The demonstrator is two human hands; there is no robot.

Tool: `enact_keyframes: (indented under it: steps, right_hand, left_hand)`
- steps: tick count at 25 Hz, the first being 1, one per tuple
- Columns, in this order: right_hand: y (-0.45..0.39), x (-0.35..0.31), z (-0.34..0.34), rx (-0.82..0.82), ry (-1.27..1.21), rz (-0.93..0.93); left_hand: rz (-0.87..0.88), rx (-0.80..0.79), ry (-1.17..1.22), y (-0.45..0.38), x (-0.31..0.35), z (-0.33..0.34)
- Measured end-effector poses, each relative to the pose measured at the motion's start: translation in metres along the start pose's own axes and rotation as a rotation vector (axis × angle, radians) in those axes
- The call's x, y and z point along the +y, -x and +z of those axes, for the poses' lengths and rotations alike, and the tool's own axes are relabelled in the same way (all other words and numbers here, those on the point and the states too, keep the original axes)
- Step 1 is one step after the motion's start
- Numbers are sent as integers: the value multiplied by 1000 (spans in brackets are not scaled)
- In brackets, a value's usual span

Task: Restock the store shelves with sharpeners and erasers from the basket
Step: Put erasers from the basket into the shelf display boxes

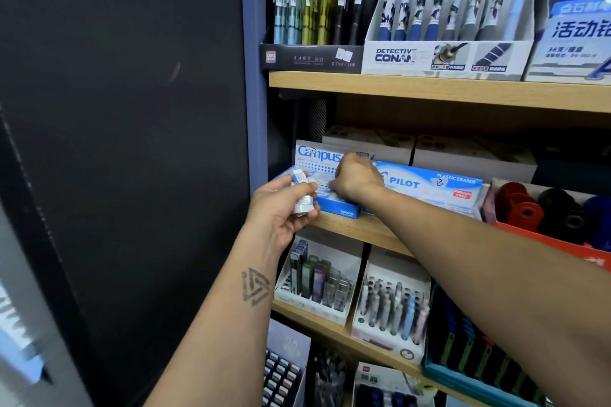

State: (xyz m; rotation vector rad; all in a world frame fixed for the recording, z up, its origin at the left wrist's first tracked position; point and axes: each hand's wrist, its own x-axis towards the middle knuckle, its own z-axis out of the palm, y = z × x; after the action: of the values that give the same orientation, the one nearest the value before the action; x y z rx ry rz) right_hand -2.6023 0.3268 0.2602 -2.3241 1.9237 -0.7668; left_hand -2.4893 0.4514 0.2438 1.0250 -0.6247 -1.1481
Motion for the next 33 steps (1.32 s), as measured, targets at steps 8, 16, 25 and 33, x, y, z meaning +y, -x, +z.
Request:
enact_keyframes:
  steps: [8,16,25,33]
  right_hand:
    - [24,-5,-38,-390,-920,-97]
    - [35,13,-52,-463,-1164,-87]
    - [36,17,-58,-479,-1240,-101]
    - [40,20,-67,-454,-1076,-72]
  left_hand:
    - [138,38,-212,5,-5,11]
    - [93,-29,-169,14,-2,17]
    - [13,-63,-146,13,-9,20]
    - [68,13,-122,14,-13,31]
